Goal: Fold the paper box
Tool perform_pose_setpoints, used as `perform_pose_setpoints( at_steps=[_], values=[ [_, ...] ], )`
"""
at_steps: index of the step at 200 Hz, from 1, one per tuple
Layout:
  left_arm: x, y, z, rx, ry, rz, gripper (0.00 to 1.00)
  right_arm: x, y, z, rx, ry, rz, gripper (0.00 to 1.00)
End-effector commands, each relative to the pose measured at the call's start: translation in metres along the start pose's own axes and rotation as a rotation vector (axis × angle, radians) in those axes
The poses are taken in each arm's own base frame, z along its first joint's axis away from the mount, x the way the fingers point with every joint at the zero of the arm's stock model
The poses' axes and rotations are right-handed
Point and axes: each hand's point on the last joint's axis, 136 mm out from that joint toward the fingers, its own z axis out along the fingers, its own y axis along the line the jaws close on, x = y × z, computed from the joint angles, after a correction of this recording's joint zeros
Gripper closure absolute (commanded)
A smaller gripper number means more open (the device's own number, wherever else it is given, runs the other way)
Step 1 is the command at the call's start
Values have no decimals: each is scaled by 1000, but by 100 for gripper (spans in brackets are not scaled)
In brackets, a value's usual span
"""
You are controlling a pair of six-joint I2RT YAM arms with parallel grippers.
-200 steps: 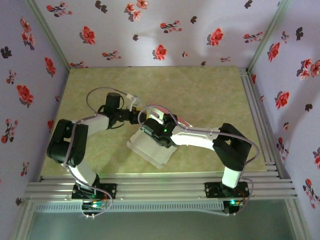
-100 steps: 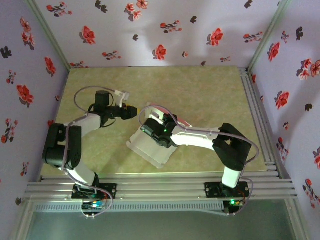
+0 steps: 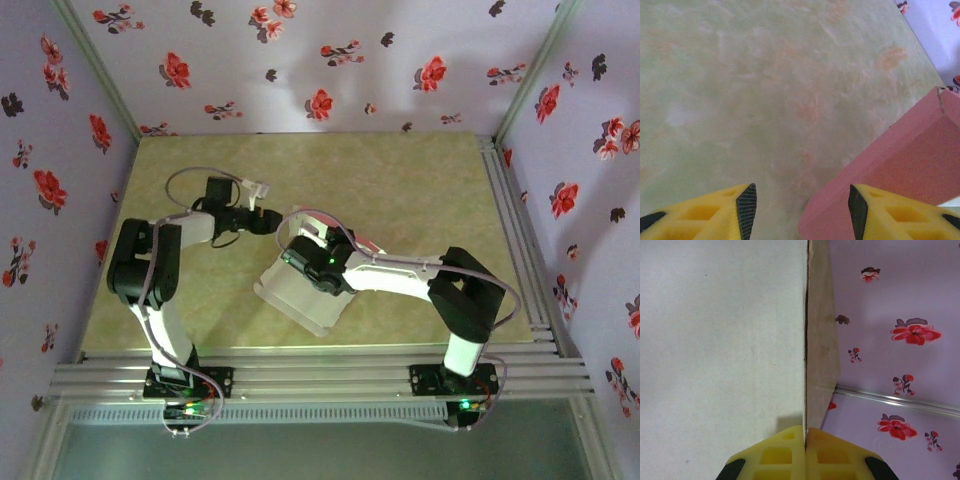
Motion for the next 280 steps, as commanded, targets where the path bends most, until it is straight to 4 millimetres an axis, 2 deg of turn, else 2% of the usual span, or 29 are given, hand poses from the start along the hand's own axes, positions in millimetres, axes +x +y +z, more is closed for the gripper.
perform_pose_setpoints(
  at_steps=[1, 79, 109, 176, 280],
  values=[
    [5, -12, 10, 55, 58, 55, 45, -1, -4, -5, 2, -14, -4, 100],
    [11, -49, 13, 184, 73, 104, 44, -3, -4, 0, 58, -15, -24, 100],
    [15, -55, 16, 200, 81, 116, 45, -4, -6, 0, 67, -16, -25, 100],
    [12, -47, 27, 134, 68, 130, 50, -4, -7, -2, 57, -19, -22, 100],
    [7, -34, 40, 14, 50, 148, 71, -5, -6, -3, 48, -27, -16, 100]
  ],
)
